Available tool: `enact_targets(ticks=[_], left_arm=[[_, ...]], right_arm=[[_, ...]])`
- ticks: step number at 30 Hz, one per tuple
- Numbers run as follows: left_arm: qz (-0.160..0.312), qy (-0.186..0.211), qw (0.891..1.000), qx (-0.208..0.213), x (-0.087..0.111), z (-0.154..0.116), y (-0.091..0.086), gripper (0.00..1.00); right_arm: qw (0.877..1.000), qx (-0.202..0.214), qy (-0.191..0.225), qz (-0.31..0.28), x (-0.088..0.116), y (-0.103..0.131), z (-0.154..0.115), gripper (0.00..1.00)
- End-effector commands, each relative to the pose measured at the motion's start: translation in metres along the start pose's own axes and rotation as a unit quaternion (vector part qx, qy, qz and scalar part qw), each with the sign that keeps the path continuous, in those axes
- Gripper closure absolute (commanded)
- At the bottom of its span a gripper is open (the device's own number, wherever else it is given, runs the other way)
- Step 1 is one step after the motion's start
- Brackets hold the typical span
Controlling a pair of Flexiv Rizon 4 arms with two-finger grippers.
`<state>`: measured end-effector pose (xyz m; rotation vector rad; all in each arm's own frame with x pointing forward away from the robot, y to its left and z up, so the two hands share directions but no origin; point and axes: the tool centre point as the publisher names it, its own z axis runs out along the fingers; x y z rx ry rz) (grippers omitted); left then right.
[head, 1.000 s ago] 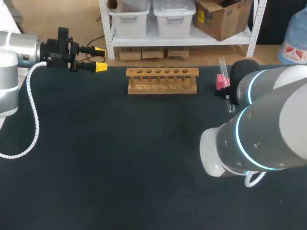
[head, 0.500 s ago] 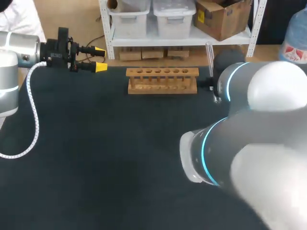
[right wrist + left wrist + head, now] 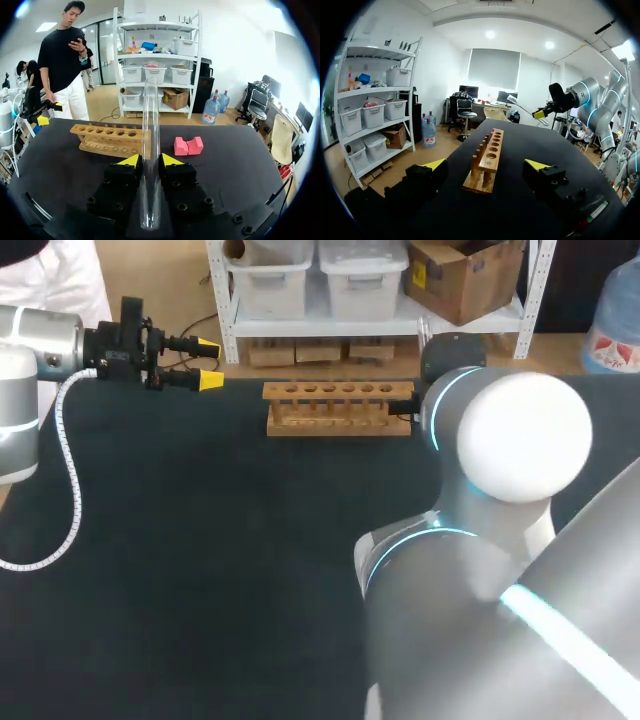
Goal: Grasp the test tube, adjust it, and insert it.
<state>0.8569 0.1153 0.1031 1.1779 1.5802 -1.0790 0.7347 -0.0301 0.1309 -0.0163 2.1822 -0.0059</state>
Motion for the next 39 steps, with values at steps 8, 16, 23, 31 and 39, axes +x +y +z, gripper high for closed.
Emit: enact_targets(ticks=[8,16,23,31,39], left_arm=[[0.001,-0.001,1.0,-0.001,0.001,0.0,-0.001,0.0],[0.001,-0.001,1.0,-0.001,0.001,0.0,-0.001,0.0],[0.001,-0.001,1.0,-0.001,0.001,0.0,-0.001,0.0],[0.001,-0.001,1.0,-0.001,0.001,0.0,-0.001,0.0],[0.001,-0.001,1.0,-0.001,0.001,0.0,-0.001,0.0]], right_arm=[[1.0,0.006,0.005,-0.003,-0.002,0.007,0.011,1.0],[0.999,-0.033,0.015,0.0,0.002,0.018,0.032,1.0],[0.998,-0.055,0.027,-0.003,0.007,0.028,0.05,1.0],[0.997,-0.071,0.032,-0.013,0.007,0.039,0.062,1.0],[0.995,-0.084,0.05,-0.015,0.016,0.049,0.077,1.0]])
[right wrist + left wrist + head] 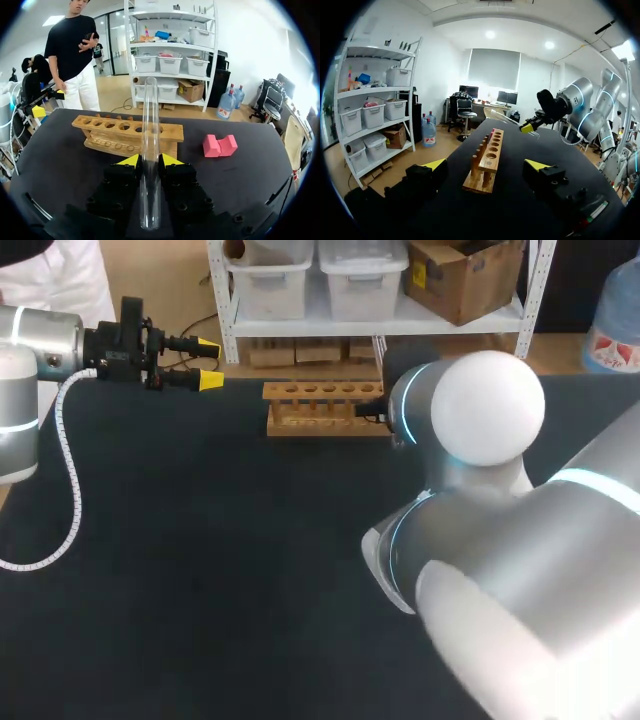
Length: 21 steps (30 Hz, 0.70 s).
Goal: Grasp the test tube, adjust it, and insert it.
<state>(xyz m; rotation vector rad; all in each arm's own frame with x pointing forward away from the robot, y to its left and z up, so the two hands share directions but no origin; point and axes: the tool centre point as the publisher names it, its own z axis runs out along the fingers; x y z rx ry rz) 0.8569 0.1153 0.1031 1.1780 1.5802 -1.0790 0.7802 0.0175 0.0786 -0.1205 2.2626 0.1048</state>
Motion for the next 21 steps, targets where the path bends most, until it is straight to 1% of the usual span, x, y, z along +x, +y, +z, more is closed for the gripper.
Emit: enact_targets(ticks=[1,9,21], left_arm=[[0.001,-0.001,1.0,-0.001,0.001,0.0,-0.001,0.0],[0.001,-0.001,1.0,-0.001,0.001,0.0,-0.001,0.0],[0.001,-0.001,1.0,-0.001,0.001,0.0,-0.001,0.0]], right_arm=[[1.0,-0.027,0.011,0.0,0.0,0.002,0.011,1.0],[0.999,-0.028,0.026,0.009,0.007,0.004,0.025,1.0],[0.999,-0.033,0.039,0.011,0.011,0.007,0.034,1.0]])
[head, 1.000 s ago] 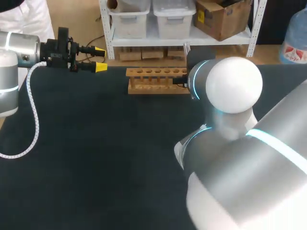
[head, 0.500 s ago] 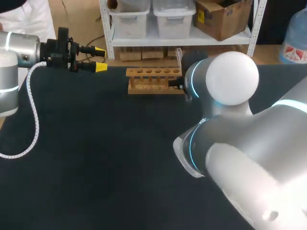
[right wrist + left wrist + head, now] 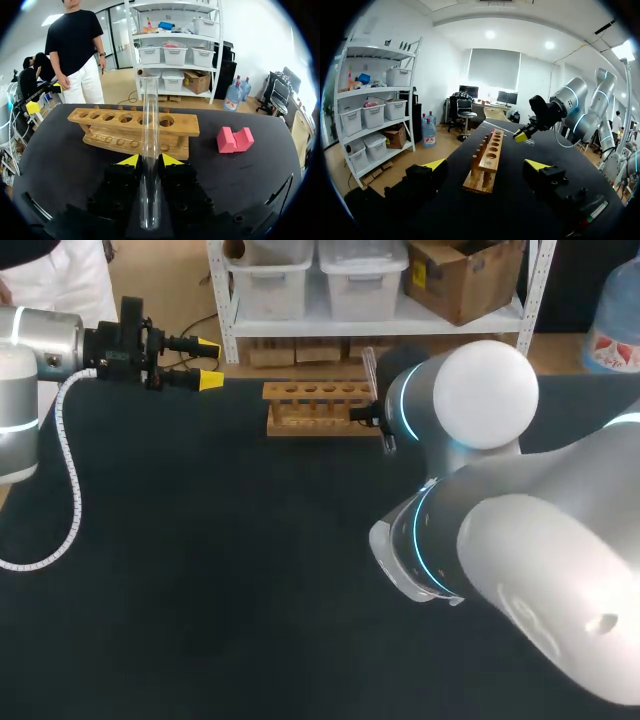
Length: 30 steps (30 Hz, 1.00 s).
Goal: Grasp the test tube, adjust it, and insert it.
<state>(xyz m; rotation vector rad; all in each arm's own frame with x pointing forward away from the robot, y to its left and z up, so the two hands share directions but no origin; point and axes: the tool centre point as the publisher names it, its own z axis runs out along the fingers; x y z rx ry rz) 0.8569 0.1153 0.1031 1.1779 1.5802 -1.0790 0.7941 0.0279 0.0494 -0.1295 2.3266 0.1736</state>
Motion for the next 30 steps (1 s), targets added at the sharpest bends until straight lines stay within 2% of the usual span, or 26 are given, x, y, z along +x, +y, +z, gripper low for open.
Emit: enact_targets(ticks=[1,30], left_arm=[[0.001,-0.001,1.0,-0.001,0.001,0.0,-0.001,0.0],[0.001,-0.001,1.0,-0.001,0.001,0.0,-0.001,0.0]], right_arm=[[1.0,-0.007,0.008,0.0,-0.002,-0.001,0.004,1.0],[0.996,-0.042,0.075,-0.002,0.006,-0.002,0.021,1.0]])
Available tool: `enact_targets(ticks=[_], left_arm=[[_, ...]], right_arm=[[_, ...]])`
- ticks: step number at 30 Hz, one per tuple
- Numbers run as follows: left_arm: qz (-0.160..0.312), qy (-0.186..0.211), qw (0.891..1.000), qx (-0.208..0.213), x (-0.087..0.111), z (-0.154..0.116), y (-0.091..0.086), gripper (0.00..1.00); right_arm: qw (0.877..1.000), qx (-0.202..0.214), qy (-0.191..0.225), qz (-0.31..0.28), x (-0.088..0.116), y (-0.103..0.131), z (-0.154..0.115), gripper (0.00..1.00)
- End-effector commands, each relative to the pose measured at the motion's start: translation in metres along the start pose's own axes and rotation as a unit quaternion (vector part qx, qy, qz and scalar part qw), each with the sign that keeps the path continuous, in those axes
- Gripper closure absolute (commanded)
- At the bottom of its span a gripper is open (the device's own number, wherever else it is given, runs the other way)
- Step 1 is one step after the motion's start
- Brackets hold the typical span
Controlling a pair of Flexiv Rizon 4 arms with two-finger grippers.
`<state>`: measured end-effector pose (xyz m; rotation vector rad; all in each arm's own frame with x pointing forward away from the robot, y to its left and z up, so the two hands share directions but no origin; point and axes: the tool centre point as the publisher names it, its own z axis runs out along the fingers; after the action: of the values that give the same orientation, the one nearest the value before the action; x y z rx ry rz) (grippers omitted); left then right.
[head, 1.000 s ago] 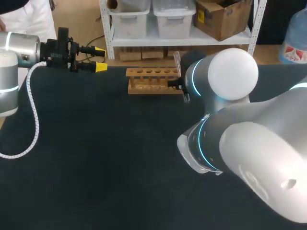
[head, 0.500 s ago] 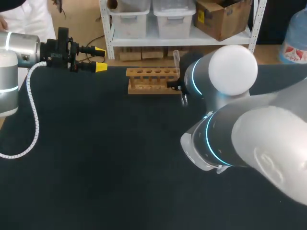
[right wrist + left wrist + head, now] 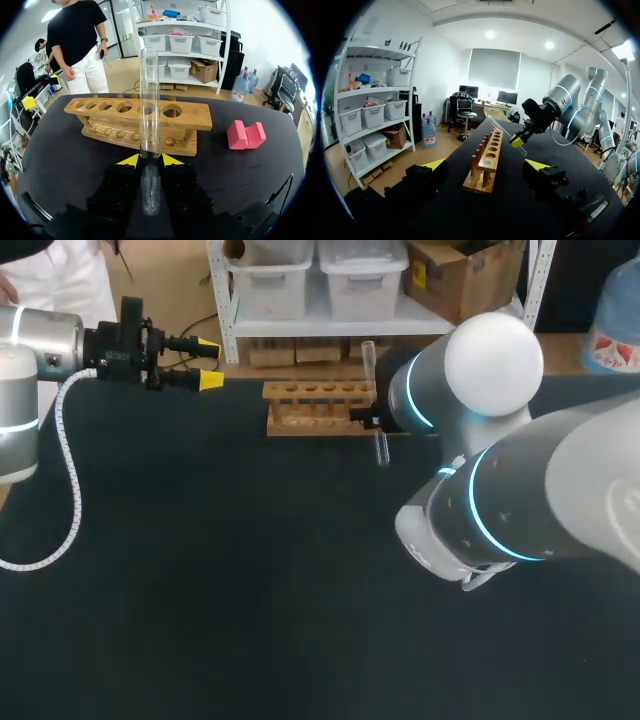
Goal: Grasp the test tube, adjust it, and insert it.
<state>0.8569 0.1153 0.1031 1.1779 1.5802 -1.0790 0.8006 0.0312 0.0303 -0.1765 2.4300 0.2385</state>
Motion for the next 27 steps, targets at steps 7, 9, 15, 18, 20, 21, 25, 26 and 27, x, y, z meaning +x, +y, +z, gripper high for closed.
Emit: enact_targets(ticks=[7,9,15,18,20,21,25,26,27], left_arm=[[0.001,-0.001,1.0,-0.001,0.001,0.0,-0.001,0.0],[0.001,-0.001,1.0,-0.001,0.001,0.0,-0.001,0.0],[0.001,-0.001,1.0,-0.001,0.001,0.0,-0.001,0.0],[0.001,-0.001,1.0,-0.001,0.001,0.0,-0.001,0.0],[0.001,-0.001,1.0,-0.001,0.001,0.0,-0.001,0.0],[0.001,-0.001,1.0,-0.001,0.001,0.0,-0.001,0.0],[0.001,-0.001,1.0,-0.001,0.001,0.0,-0.001,0.0],[0.001,-0.001,1.0,-0.001,0.001,0.0,-0.001,0.0],[0.001,-0.001,1.0,-0.001,0.001,0.0,-0.001,0.0]], right_arm=[[0.999,-0.019,0.033,-0.002,0.001,-0.002,0.003,1.0],[0.999,-0.02,0.036,-0.002,0.002,-0.002,0.003,1.0],[0.999,-0.021,0.037,0.0,0.004,-0.002,0.002,1.0],[0.999,-0.016,0.032,-0.001,0.003,-0.001,-0.003,1.0],[1.0,-0.01,0.026,-0.005,0.002,0.001,-0.007,1.0],[1.0,-0.007,0.022,-0.007,0.002,0.001,-0.009,1.0],[1.0,0.011,0.001,-0.017,-0.001,0.003,-0.022,1.0],[1.0,0.014,-0.003,-0.017,-0.002,0.003,-0.025,1.0],[1.0,0.018,-0.008,-0.015,-0.003,0.003,-0.029,1.0]])
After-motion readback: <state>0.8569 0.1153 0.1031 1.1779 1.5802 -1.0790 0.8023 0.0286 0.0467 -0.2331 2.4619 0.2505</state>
